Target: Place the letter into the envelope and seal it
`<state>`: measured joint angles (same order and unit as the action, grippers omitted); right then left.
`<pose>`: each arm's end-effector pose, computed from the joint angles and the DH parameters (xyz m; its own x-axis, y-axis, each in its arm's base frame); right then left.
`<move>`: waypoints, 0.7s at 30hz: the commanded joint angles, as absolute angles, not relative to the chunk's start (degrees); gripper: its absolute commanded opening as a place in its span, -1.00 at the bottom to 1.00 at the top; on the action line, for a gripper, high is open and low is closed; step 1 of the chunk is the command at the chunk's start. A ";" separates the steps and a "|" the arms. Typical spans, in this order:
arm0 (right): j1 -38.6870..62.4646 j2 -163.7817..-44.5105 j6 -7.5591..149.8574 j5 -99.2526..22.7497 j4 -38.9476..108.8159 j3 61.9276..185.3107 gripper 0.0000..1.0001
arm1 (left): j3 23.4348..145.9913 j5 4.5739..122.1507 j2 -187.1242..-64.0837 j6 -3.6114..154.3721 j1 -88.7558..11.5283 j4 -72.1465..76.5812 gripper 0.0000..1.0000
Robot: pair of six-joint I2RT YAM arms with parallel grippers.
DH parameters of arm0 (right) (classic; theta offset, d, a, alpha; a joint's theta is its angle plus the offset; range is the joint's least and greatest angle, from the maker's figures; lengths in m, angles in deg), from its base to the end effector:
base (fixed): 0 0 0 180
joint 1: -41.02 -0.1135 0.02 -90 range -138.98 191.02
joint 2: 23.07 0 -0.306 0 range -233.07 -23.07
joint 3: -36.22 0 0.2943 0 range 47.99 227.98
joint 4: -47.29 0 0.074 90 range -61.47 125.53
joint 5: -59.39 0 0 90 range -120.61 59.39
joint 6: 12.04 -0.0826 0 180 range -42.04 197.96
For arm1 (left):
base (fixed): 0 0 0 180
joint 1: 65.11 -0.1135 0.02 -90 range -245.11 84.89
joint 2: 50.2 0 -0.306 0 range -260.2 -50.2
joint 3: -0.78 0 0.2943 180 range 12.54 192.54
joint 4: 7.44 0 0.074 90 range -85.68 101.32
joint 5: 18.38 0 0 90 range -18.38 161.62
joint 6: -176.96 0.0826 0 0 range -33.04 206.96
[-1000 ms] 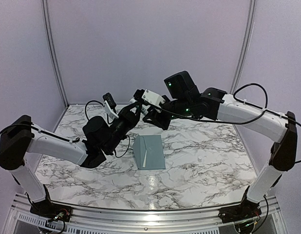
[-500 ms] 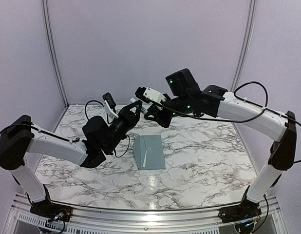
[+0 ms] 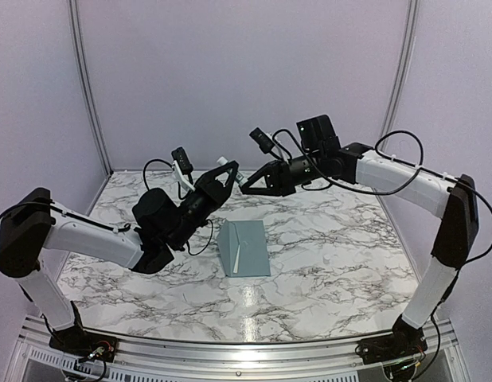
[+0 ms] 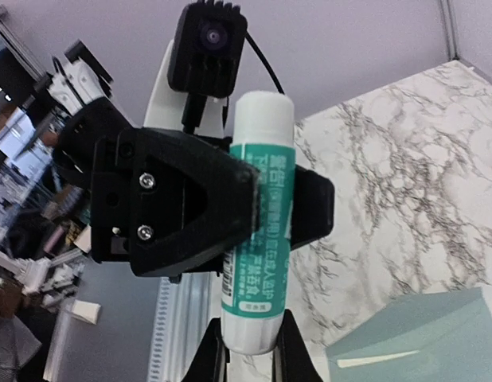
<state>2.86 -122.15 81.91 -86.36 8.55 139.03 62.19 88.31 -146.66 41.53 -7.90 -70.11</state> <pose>0.3200 0.3383 0.3657 -0.3894 -0.3553 -0.8498 -0.9091 -0.0003 0.4167 0.2534 -0.3495 0.3195 -0.2993 -0.7955 -0.5270 0.6473 0.2365 -0.7246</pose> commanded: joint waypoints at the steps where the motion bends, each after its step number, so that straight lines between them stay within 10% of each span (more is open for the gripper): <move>1: 5.12 -121.96 46.99 -110.78 45.16 129.55 -0.88 | 63.15 84.90 -147.36 42.35 -8.16 -67.75 -1.00; 6: 6.68 -122.19 31.23 -112.28 65.25 122.50 -0.83 | 63.27 84.69 -147.14 42.68 -8.16 -67.75 -1.00; 13: 6.47 -119.40 75.11 -90.24 15.27 132.42 -0.23 | 62.48 87.74 -145.90 43.43 -8.16 -67.75 -1.00; 21: -0.60 -114.31 93.12 -46.64 5.19 134.05 -0.11 | 60.84 94.28 -144.71 42.86 -8.16 -67.22 -1.00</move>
